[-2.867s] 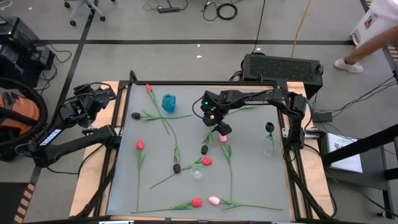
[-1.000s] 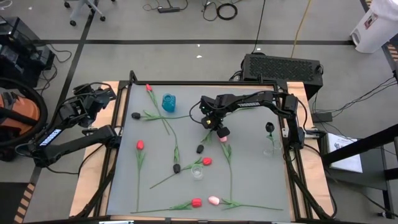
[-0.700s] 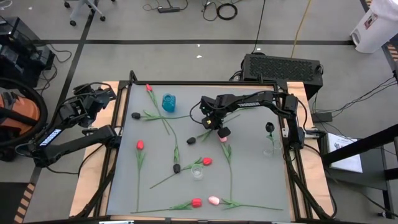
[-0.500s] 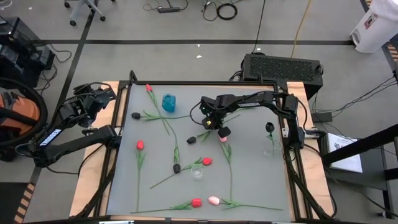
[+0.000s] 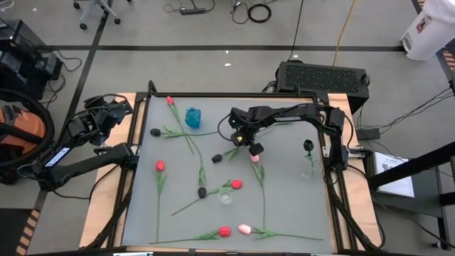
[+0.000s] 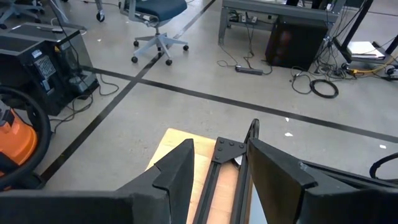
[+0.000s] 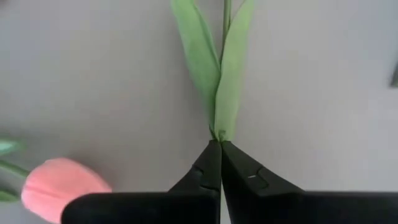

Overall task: Sort flowers into vase by color
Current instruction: Put the black flower into the right transparent vase

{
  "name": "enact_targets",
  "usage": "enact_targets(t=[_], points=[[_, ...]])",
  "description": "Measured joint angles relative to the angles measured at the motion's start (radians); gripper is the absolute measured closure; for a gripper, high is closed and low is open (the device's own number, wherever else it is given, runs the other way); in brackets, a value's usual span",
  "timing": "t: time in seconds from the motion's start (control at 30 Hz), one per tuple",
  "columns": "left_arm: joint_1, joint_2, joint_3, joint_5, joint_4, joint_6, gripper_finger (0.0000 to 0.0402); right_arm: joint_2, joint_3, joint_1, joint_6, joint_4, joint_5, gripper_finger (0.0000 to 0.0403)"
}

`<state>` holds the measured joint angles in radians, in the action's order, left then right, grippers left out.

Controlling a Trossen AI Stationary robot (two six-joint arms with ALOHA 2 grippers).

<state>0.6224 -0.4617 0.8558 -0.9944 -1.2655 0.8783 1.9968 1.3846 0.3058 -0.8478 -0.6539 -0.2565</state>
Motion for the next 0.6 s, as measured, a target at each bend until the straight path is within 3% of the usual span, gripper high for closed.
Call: enact_targets(t=[0.6], points=[[0.0, 0.0, 0.0, 0.0, 0.0, 0.0, 0.0245, -0.086, 0.0, 0.0, 0.016, -0.015, -0.001, 0.0402]])
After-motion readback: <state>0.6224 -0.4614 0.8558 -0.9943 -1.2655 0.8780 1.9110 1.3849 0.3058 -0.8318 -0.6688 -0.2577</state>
